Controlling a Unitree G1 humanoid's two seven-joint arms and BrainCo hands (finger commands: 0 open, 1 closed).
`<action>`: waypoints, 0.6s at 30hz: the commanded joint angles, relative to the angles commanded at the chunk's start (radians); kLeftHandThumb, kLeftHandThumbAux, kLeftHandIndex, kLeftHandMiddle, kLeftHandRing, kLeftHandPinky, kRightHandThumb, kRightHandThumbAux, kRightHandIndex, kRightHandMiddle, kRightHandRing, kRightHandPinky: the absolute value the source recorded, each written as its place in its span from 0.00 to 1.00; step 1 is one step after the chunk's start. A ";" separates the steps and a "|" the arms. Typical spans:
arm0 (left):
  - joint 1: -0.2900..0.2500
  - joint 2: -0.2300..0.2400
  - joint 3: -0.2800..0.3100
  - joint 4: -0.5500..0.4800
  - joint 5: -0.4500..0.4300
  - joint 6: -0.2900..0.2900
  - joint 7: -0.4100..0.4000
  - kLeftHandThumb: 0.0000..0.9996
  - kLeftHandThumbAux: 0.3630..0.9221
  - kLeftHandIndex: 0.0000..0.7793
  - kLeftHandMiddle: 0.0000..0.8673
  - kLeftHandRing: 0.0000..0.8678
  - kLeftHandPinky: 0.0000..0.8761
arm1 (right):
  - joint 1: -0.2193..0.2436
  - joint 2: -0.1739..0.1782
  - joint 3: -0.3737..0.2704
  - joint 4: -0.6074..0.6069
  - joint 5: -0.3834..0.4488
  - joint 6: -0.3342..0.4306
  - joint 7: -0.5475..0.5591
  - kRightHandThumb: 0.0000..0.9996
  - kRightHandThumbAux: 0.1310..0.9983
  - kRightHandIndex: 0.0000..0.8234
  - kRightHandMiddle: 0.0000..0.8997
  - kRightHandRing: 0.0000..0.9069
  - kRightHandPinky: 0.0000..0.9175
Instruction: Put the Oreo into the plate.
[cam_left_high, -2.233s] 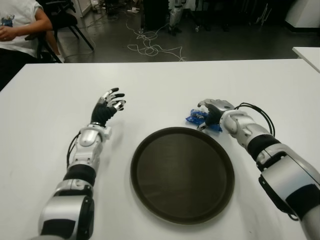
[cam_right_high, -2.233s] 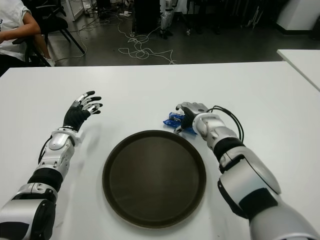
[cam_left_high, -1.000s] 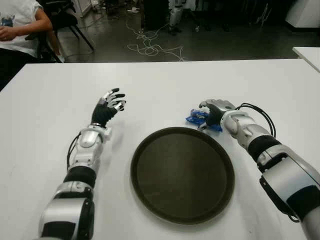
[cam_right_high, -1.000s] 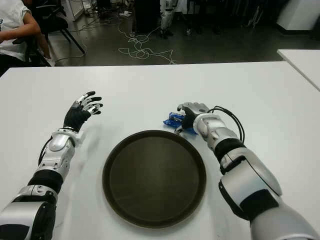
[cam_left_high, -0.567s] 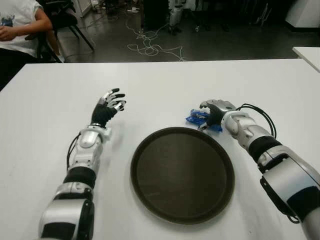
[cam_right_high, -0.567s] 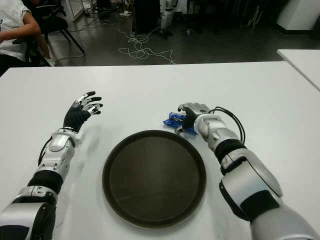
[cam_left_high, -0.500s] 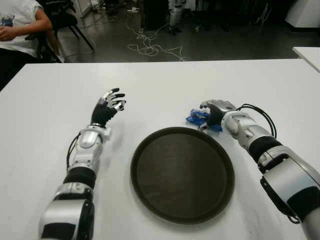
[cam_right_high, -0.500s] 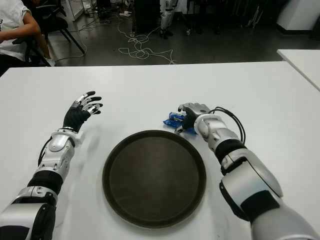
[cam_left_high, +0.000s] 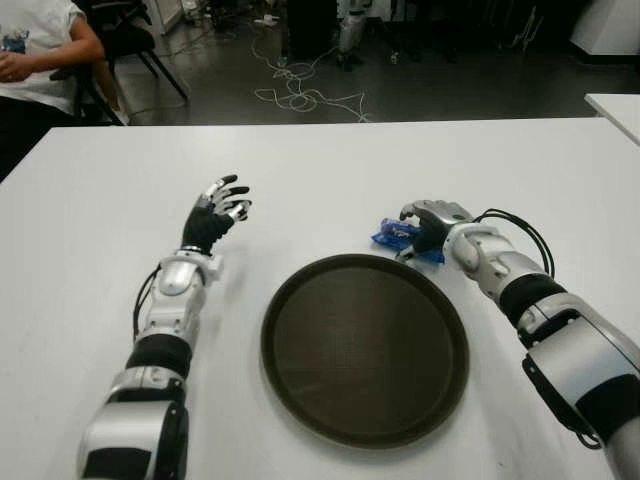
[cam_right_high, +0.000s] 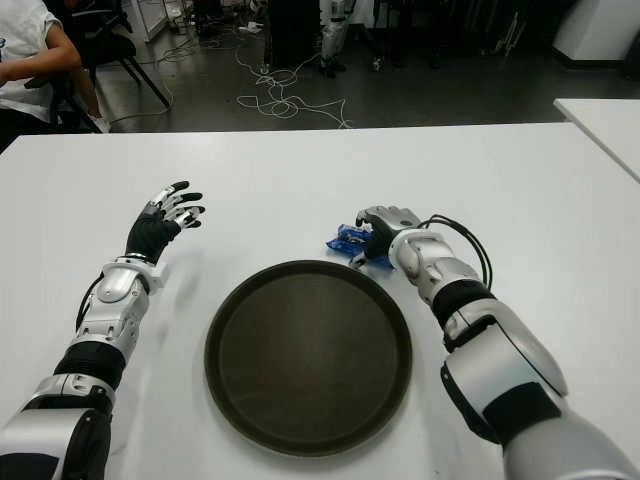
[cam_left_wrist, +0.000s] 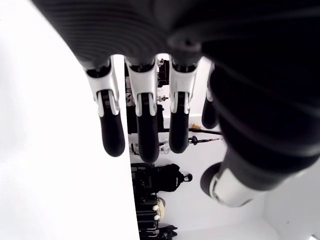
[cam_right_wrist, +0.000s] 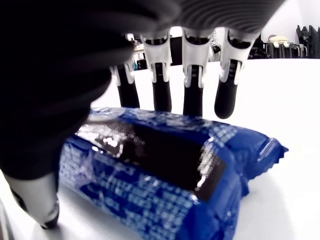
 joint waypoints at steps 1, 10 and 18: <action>0.000 0.000 0.000 0.000 0.000 0.000 0.000 0.52 0.73 0.22 0.30 0.32 0.36 | 0.001 0.001 0.000 0.001 0.000 -0.001 -0.003 0.00 0.65 0.30 0.26 0.30 0.29; -0.001 -0.002 0.004 0.006 -0.004 -0.011 -0.004 0.53 0.71 0.22 0.30 0.32 0.37 | 0.011 0.006 0.010 0.021 -0.014 0.005 -0.086 0.00 0.60 0.03 0.03 0.05 0.10; 0.000 -0.001 0.001 0.005 0.001 -0.014 -0.001 0.52 0.71 0.22 0.29 0.32 0.37 | 0.009 0.005 0.005 0.033 -0.004 -0.011 -0.103 0.00 0.66 0.08 0.15 0.23 0.30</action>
